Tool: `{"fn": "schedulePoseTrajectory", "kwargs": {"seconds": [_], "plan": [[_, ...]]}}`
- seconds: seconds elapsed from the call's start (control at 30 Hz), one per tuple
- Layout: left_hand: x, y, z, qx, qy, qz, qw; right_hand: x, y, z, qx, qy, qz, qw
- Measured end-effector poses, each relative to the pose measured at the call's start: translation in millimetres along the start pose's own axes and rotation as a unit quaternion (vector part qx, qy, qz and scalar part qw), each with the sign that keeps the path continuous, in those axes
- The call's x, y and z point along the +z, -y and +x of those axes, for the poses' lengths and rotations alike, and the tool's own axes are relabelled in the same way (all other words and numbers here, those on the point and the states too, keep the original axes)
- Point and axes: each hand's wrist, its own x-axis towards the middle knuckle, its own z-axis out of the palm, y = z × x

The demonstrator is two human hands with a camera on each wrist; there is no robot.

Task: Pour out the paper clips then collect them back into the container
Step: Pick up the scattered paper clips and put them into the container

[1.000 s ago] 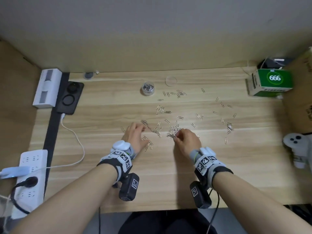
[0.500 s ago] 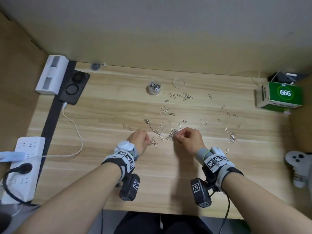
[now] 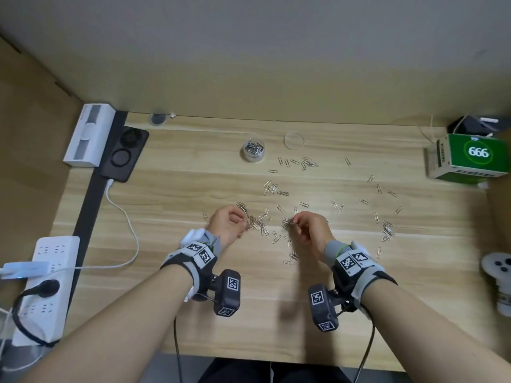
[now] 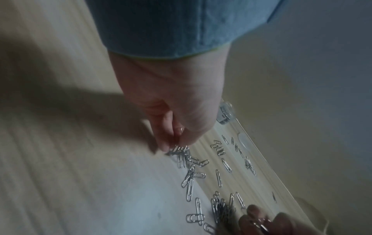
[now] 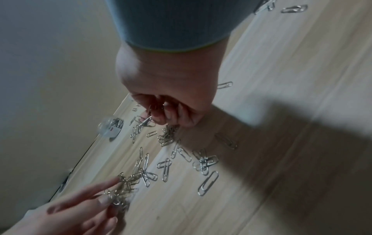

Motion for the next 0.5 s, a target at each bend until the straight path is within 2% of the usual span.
{"fn": "schedulePoseTrajectory", "kwargs": {"seconds": [0.1,0.37,0.5], "plan": [[0.8,-4.6,4.5,-0.018,0.012,0.038,0.999,-3.8,6.8,0.2,-0.029,-0.018,-0.051,0.998],[2.7,-38.3,11.8,-0.165,0.035,-0.017,0.986,-5.7,16.6,-1.1,-0.022,0.009,-0.057,0.998],[1.3,-44.4,16.5,-0.198,0.034,-0.027,0.979,-5.0,19.8,0.2,-0.042,0.017,-0.071,0.996]]}}
